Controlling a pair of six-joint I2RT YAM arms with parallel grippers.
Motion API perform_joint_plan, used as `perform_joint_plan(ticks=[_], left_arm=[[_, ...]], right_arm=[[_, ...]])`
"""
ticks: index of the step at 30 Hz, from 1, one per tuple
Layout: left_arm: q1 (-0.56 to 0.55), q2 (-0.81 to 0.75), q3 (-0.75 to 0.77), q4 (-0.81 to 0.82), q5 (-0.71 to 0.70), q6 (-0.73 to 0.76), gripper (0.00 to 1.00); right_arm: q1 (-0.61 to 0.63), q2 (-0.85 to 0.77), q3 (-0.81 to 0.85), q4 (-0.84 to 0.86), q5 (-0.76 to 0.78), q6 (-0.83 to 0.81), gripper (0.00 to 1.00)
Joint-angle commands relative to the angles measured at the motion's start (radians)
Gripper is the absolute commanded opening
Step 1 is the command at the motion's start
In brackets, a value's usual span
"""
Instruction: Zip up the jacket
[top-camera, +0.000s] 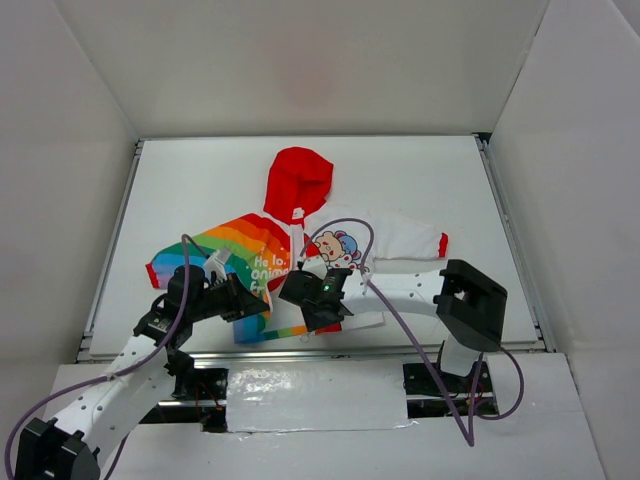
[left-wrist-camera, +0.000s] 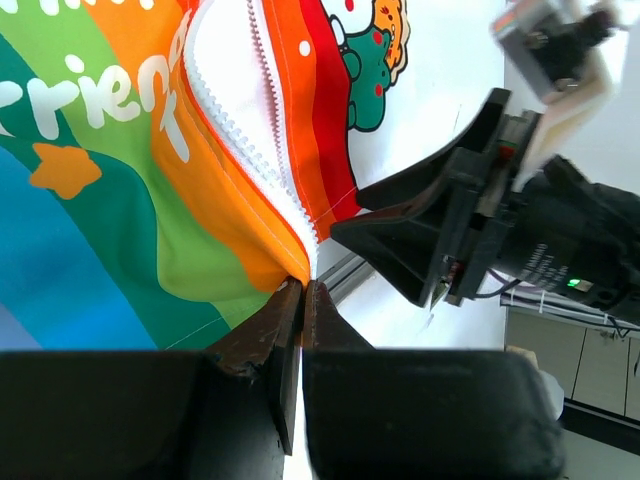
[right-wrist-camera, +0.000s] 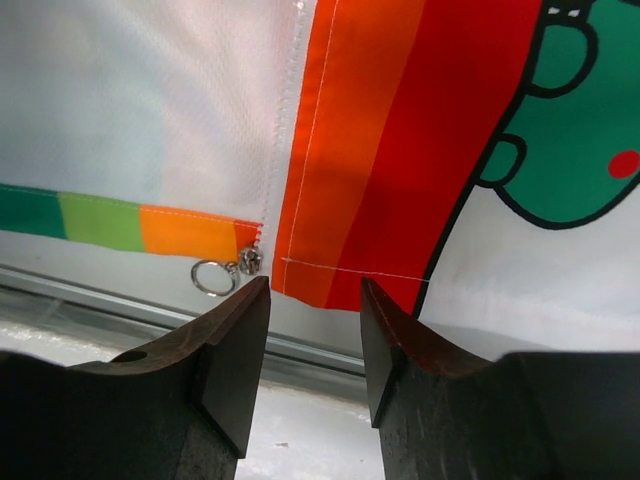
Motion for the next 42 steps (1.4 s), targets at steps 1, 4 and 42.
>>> perform_joint_plan(ticks=[1, 4, 42], left_arm=[[0.002, -0.007, 0.027, 0.027, 0.024, 0.035, 0.0], [0.002, -0.008, 0.023, 0.023, 0.025, 0.044, 0.0], [0.002, -0.005, -0.012, 0.046, 0.048, 0.053, 0.0]], right_arm=[[0.011, 0.037, 0.029, -0.018, 0.007, 0.009, 0.48], [0.01, 0.048, 0.015, -0.002, 0.005, 0.015, 0.47], [0.019, 0.084, 0.024, 0.03, -0.026, -0.005, 0.0]])
